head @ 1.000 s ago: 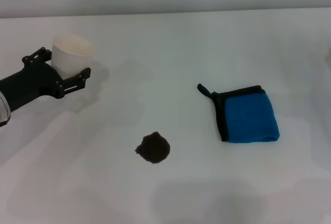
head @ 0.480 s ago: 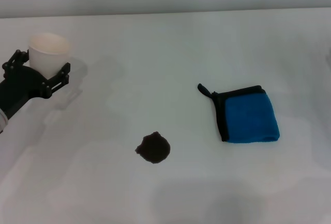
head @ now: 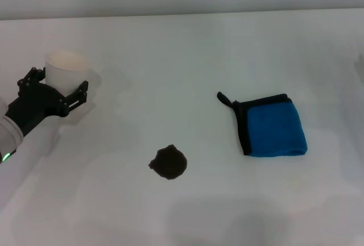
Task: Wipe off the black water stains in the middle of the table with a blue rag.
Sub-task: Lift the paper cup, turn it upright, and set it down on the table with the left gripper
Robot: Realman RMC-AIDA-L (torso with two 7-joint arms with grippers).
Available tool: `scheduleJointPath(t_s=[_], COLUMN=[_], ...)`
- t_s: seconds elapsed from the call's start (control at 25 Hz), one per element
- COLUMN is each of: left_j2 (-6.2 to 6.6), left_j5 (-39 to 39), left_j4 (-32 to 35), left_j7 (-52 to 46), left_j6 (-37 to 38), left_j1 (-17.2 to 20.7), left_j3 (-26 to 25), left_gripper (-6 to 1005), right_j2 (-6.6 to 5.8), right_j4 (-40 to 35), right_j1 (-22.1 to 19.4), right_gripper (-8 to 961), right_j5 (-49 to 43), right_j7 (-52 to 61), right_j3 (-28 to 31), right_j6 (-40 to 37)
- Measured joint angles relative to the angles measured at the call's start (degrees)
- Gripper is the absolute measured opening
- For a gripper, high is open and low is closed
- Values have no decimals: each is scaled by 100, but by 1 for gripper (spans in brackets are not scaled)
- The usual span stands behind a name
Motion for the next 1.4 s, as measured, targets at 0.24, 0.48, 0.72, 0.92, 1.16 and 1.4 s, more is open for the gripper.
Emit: scheduleJointPath(t_s=[0.24,0.48,0.72,0.92,1.16,1.4], left_j2=[-6,-18,-34,-50,-65,-64], left_j5=[15,21,27,31,37,0], left_j4=[-43,-106,-191,-205,-293,-412], left_j7=[10,30,221,307,374,377], left_j6=[246,265,287,226,158,-315], left_j1=[-46,-10,8,62,145,360], left_j3=[2,10,20,23,29,0], left_gripper=[873,874,877,879,882,883], right_j2=[6,4,6,10,13,14], right_j4=[24,71,71,79,130,140], right_j1=[-13,-17,-5,-1,0,0], right_gripper=[854,854,854,855,855,855], right_j5=[0,0,0,0,12,17], right_j7=[0,0,0,0,0,0], right_j3=[-10,-4,-1,12,17,17], right_j6=[0,0,1,8,38,46])
